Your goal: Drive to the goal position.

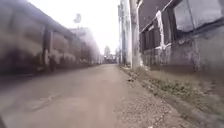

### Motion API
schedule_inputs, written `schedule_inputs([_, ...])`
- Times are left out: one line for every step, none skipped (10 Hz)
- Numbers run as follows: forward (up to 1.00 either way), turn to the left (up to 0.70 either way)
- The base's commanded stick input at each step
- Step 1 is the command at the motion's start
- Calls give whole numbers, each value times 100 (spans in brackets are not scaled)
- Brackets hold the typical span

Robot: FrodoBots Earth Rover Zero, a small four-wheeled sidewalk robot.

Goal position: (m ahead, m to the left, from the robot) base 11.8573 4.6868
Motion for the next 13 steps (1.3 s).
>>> schedule_inputs([50, 1])
schedule_inputs([50, 1])
schedule_inputs([50, 1])
schedule_inputs([50, 1])
schedule_inputs([50, 1])
schedule_inputs([50, 1])
schedule_inputs([50, 1])
schedule_inputs([50, 1])
schedule_inputs([50, 1])
schedule_inputs([50, 1])
schedule_inputs([50, 1])
schedule_inputs([50, 1])
schedule_inputs([50, 1])
